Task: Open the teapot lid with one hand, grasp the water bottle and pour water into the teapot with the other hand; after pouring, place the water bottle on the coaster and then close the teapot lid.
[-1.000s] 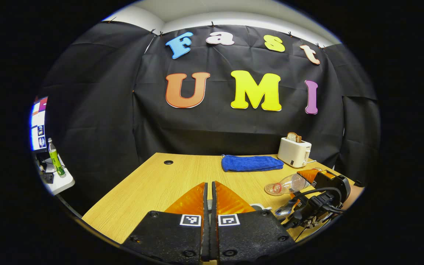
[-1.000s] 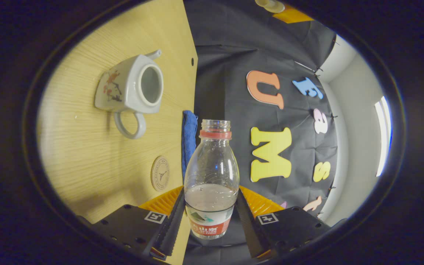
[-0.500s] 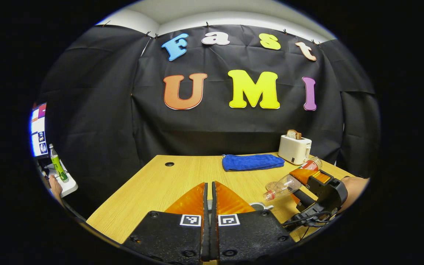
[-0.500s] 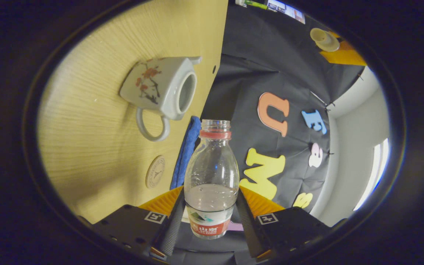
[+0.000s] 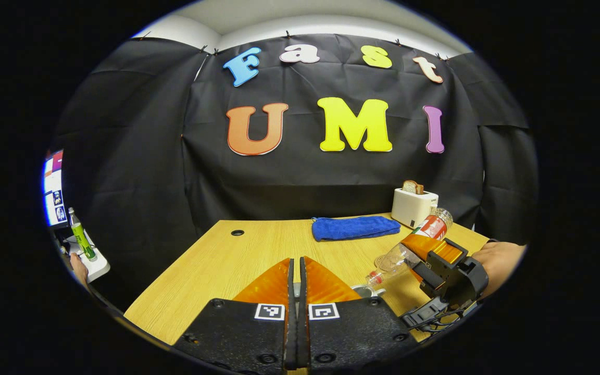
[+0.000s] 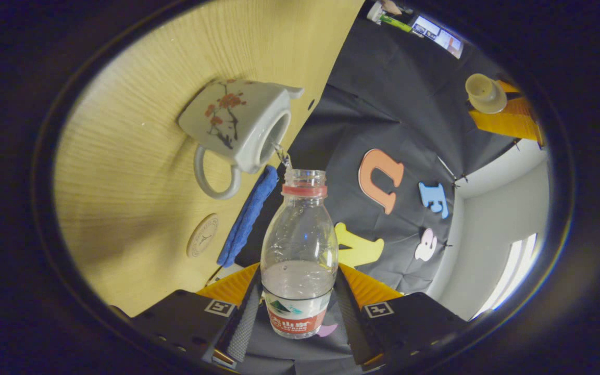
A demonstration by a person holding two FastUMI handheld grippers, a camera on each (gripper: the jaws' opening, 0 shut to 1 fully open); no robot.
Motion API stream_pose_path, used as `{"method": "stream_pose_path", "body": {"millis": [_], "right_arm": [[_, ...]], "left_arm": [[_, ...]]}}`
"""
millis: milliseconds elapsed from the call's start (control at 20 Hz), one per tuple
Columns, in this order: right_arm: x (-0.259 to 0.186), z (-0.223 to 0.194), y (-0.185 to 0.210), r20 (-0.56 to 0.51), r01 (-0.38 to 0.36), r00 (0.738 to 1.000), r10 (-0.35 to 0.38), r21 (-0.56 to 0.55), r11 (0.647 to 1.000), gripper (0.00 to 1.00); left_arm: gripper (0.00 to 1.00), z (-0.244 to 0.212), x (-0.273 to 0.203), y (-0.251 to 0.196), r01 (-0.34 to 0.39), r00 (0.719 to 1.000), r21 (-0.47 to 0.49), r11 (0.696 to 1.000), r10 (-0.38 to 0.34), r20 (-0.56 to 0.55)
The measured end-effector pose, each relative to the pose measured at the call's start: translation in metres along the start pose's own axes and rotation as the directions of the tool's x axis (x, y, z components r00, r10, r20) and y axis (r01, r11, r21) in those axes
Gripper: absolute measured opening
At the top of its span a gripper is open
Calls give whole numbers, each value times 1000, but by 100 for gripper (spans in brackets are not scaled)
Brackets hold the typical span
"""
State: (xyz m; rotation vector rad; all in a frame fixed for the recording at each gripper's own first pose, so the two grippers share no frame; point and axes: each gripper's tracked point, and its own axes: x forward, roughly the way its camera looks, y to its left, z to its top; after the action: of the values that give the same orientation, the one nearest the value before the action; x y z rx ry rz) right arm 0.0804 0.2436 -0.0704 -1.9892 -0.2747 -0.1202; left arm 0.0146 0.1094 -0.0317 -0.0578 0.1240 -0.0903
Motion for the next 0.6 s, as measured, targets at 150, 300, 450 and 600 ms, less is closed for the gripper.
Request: {"method": "stream_pose_path", "body": {"millis": [150, 300, 450, 600], "right_arm": [[2, 2, -4, 13, 29, 1000, -29, -46, 998, 75], [4, 0, -6, 11, 46, 999, -45, -78, 996, 75], [2, -3, -18, 9, 85, 996, -84, -103, 991, 76], [-1, -1, -33, 20, 128, 992, -127, -127, 984, 76]], "left_arm": [[3, 0, 0, 6, -31, 1000, 12, 999, 31, 2], [3, -2, 1, 7, -35, 999, 11, 999, 35, -3], [2, -2, 2, 6, -34, 999, 13, 999, 34, -4], [0, -3, 2, 7, -36, 999, 17, 999, 36, -5]]}}
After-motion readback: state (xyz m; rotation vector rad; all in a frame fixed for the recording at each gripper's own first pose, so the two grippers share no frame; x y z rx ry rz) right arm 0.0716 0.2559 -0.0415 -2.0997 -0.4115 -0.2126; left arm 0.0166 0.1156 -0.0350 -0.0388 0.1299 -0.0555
